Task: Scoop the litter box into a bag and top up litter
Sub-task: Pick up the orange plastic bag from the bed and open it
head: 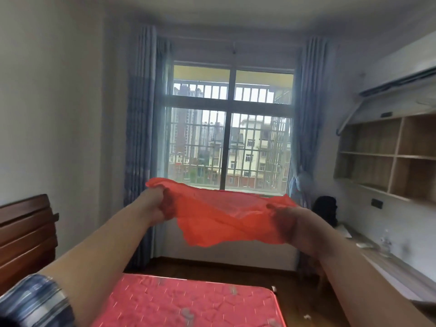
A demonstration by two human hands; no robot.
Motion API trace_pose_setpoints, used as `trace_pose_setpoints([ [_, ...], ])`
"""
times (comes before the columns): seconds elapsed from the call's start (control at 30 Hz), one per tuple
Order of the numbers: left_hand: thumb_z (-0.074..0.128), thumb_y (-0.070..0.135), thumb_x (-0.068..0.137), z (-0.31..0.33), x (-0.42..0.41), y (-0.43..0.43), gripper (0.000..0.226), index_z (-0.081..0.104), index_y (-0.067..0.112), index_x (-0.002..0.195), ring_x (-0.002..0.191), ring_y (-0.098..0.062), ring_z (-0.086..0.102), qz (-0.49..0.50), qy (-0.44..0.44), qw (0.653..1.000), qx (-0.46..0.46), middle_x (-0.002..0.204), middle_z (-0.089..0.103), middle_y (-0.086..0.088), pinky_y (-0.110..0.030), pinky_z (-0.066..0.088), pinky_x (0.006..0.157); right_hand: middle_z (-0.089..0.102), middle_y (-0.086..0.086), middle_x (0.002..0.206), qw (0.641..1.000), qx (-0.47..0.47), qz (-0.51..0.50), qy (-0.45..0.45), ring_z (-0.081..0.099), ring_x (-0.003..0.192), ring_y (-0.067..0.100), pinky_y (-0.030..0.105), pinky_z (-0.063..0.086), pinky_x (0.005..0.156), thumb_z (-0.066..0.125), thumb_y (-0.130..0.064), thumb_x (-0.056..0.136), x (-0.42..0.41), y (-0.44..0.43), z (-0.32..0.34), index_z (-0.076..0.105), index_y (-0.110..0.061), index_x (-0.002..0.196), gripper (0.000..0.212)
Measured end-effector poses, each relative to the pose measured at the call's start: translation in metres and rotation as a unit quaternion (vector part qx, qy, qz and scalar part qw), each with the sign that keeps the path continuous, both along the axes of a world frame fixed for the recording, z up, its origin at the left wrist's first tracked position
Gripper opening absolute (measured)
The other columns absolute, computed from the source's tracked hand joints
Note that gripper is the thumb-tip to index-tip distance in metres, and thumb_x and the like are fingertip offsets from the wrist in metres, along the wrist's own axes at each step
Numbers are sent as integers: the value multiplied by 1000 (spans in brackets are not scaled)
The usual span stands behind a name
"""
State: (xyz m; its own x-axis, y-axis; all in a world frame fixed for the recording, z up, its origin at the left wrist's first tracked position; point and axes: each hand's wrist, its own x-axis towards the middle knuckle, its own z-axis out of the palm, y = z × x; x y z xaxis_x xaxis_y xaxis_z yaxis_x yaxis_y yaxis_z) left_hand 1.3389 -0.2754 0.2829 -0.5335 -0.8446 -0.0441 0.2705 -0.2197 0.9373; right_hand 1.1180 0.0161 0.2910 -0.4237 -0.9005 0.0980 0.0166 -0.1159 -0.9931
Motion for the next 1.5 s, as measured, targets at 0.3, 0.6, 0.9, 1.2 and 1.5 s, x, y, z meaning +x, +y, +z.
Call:
trace_pose_setpoints([
  [0.3,46,12,95,11,17,61,30,74,1,98,89,-23,72,-159,195,966,-60,107,69,-17,-33,60,74,69,6,92,884,75,-301,349,63,85,24,31,43,71,57,-23,99,-24,-19,-52,69,-16,97,15],
  [0.6,50,11,94,-12,16,44,23,65,-2,107,80,-31,59,-129,-139,952,-240,102,65,-20,-41,46,66,64,9,57,933,-132,-190,-277,62,43,16,25,52,41,48,1,90,-12,-24,-24,54,2,83,9],
  [0.9,69,28,88,-23,34,35,18,67,15,76,60,-14,58,12,-317,856,-409,69,65,-2,-25,43,53,38,-15,52,941,-120,140,-284,34,40,-1,4,25,38,98,-13,53,-20,2,-18,62,-19,64,38],
  [1.2,50,0,95,-25,22,27,25,56,-7,119,96,-37,63,-58,143,987,-51,124,57,-35,-41,60,73,71,5,108,818,165,-306,459,63,95,23,34,49,85,64,-17,87,-20,-15,-62,68,-18,109,23],
  [1.5,62,6,87,-24,37,58,16,66,11,102,73,-23,67,-193,-151,939,-241,87,69,-10,-32,53,57,67,16,90,911,-55,-309,-269,65,77,27,39,56,70,38,-13,105,-36,-8,-79,61,-8,106,23],
])
